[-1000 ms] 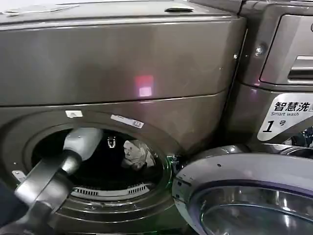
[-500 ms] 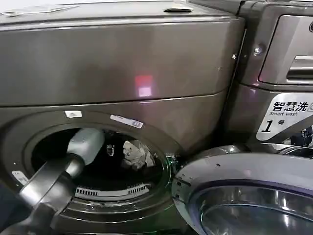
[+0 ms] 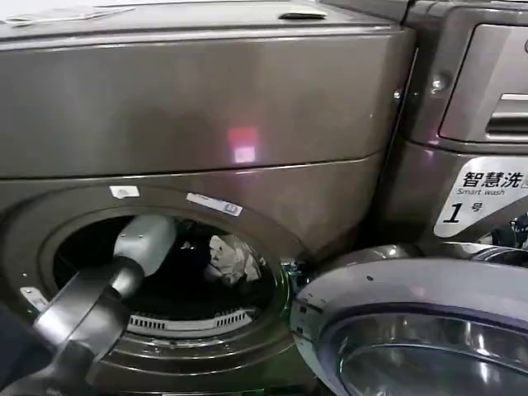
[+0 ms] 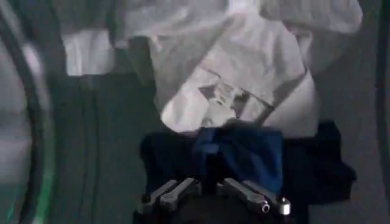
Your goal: Grasp the clothes from the dryer.
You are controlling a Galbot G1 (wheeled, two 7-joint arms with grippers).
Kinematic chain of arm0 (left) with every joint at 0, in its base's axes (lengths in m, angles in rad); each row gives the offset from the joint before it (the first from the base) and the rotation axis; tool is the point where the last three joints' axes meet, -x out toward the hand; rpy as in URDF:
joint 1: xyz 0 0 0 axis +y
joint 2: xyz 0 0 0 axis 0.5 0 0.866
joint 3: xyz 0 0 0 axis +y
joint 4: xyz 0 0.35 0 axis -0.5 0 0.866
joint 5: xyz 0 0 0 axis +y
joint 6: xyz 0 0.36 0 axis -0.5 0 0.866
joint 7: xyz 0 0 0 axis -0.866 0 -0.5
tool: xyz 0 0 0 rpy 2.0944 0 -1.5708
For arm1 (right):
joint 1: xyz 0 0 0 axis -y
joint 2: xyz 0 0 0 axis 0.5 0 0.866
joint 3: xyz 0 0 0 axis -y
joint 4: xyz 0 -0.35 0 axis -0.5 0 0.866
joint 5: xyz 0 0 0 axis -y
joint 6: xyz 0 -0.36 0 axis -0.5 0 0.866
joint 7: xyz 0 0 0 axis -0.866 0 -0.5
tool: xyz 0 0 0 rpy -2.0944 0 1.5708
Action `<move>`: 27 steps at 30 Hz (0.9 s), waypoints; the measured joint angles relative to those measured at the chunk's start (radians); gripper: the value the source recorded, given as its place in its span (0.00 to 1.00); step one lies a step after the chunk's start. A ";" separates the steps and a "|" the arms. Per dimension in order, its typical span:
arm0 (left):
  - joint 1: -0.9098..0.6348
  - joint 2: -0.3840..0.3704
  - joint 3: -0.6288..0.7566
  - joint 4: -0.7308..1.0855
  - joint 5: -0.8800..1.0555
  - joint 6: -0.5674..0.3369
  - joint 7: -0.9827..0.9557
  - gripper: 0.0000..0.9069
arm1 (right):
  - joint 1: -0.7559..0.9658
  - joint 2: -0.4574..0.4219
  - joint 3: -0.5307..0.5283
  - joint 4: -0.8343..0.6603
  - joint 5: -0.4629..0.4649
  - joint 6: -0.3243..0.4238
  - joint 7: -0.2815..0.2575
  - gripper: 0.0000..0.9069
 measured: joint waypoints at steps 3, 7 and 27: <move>0.029 0.003 -0.051 -0.038 -0.090 0.024 -0.078 0.00 | 0.002 0.000 -0.003 -0.002 0.000 0.001 0.000 1.00; 0.091 0.002 -0.134 -0.113 -0.223 0.050 -0.206 0.00 | -0.001 -0.002 0.000 -0.005 0.003 0.000 0.008 1.00; 0.509 -0.120 -0.534 -0.586 -0.562 -0.065 -0.892 0.00 | 0.007 -0.012 -0.001 -0.005 0.026 0.020 0.030 1.00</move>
